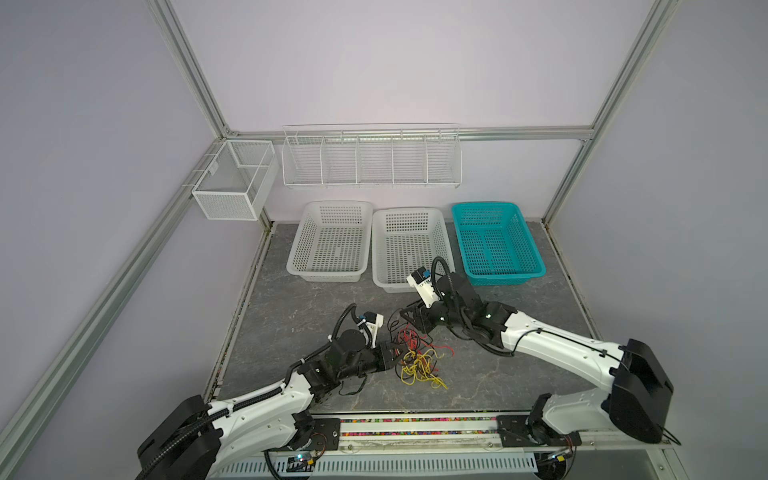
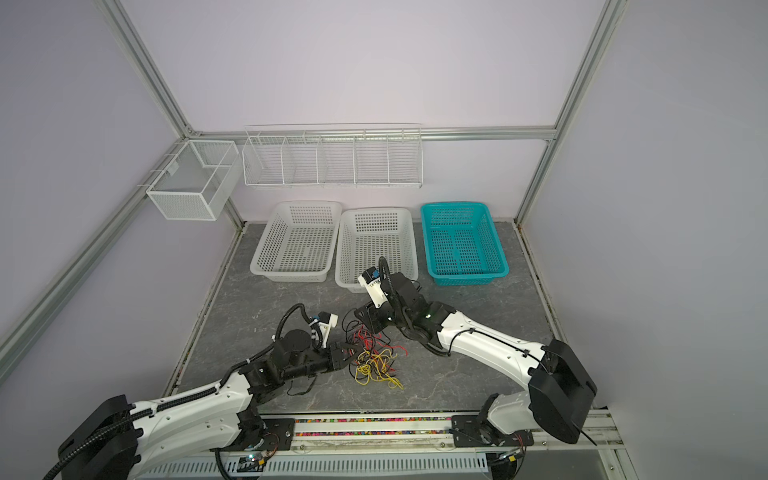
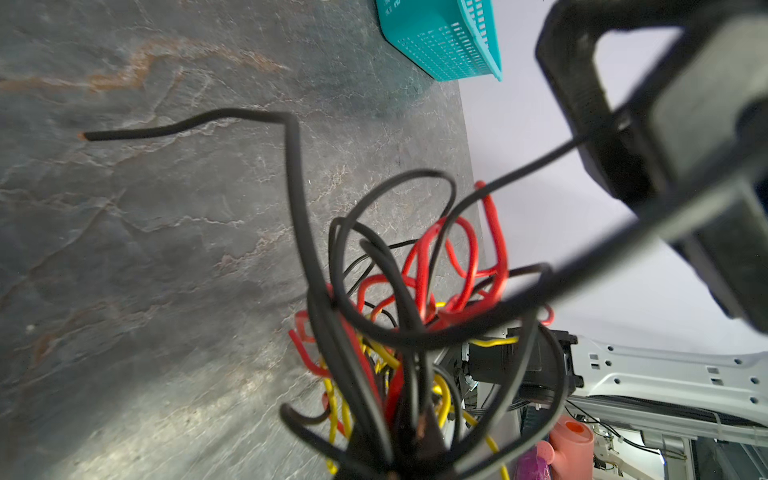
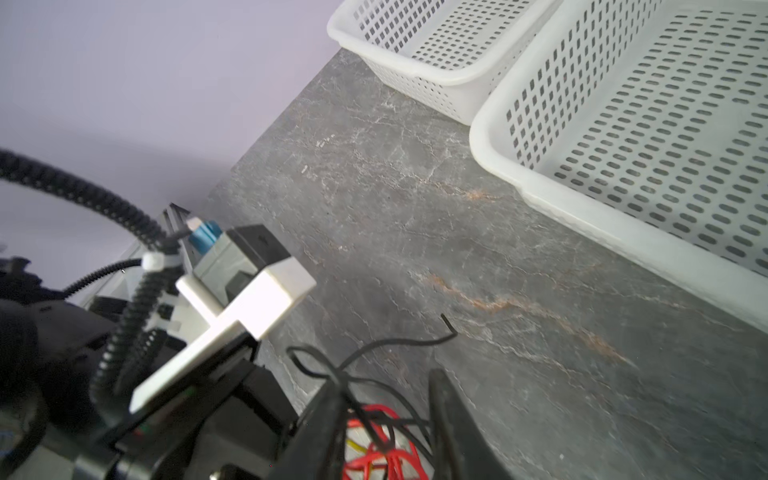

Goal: Untangle the cables
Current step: 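Hold the bundle with the left gripper while the right pulls a black wire away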

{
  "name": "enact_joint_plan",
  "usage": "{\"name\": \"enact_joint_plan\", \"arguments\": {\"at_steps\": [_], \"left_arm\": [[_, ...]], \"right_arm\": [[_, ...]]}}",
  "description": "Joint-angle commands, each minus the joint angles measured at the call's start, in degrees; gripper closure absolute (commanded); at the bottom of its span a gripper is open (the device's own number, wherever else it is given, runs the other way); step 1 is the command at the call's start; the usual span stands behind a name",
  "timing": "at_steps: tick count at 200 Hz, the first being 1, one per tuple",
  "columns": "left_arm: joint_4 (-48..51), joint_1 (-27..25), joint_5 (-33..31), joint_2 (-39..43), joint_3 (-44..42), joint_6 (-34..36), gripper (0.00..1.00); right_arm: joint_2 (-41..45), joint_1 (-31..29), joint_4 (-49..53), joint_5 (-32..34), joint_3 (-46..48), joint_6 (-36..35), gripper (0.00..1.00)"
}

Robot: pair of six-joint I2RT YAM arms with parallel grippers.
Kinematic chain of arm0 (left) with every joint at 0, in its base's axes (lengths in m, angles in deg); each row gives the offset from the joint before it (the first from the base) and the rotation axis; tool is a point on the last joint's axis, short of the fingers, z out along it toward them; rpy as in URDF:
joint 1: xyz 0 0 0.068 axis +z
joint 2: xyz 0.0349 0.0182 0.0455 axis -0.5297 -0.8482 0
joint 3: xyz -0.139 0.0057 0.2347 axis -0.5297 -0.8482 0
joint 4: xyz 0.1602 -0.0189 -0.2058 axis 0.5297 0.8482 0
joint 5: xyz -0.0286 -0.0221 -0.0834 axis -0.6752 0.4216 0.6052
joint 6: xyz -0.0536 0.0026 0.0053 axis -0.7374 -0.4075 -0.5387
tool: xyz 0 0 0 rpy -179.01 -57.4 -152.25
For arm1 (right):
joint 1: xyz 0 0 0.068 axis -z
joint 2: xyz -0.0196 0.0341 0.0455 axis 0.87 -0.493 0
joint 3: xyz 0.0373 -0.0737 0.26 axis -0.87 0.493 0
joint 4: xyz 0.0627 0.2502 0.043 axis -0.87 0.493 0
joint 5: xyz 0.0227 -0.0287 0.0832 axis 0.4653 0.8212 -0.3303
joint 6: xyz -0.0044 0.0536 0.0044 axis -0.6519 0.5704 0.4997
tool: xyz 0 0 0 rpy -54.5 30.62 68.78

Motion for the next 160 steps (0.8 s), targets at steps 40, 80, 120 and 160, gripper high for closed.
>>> {"name": "enact_joint_plan", "arguments": {"at_steps": [40,80,120,160], "left_arm": [[-2.01,0.17,1.79,1.08,0.05,1.56,1.00],[-1.43,0.15,1.87,1.14,-0.48,2.31,0.70],[-1.37,0.17,2.08,-0.26,-0.65,3.49,0.58],[-3.16,0.17,2.24,-3.05,-1.01,4.16,0.57]], "right_arm": [[0.55,-0.27,-2.31,0.63,-1.99,1.07,0.93],[6.37,-0.28,1.22,4.59,-4.46,-0.66,0.93],[10.62,-0.26,7.21,5.81,-10.90,-2.96,0.93],[13.55,-0.34,11.56,4.26,-17.07,-3.66,0.93]]}}
